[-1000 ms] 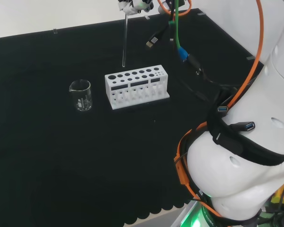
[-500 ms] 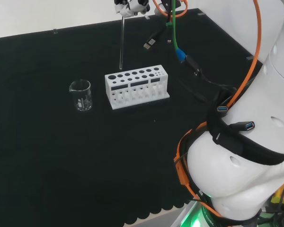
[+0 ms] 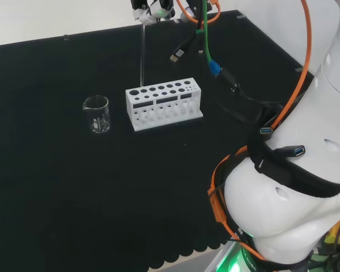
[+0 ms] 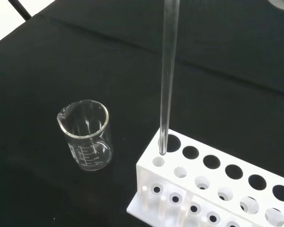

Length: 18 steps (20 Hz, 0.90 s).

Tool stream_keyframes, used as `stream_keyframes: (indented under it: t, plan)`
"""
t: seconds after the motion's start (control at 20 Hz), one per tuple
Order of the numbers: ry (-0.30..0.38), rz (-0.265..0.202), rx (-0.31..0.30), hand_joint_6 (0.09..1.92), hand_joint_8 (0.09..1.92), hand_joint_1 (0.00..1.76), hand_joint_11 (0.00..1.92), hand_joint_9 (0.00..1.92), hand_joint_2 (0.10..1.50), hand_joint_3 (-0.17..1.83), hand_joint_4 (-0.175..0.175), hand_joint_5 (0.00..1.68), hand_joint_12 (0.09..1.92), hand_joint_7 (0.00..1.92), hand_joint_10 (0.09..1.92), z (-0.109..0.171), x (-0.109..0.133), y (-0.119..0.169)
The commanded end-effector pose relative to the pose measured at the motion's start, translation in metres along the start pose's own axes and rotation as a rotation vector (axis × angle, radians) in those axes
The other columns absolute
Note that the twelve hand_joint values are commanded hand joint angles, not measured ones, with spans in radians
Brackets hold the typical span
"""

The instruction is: Put the glass rod back on the white test tube rack.

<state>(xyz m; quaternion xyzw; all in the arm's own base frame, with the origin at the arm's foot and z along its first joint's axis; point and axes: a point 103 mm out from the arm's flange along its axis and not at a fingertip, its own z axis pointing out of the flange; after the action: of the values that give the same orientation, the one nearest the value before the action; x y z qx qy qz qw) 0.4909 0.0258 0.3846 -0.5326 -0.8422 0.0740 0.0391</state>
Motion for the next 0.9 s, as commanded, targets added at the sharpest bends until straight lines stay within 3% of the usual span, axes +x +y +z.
stream_keyframes:
  t: [0.05, 0.9]
  plan:
    - [-0.008, -0.01, -0.003, 0.82, 0.84, 1.29, 1.58, 1.67, 1.13, -0.17, -0.175, 1.1, 0.71, 1.15, 0.56, 0.002, 0.004, 0.002]
    - [-0.007, -0.041, 0.001, 0.82, 0.84, 1.29, 1.58, 1.67, 1.13, -0.17, -0.175, 1.1, 0.71, 1.15, 0.56, 0.007, 0.021, 0.02]
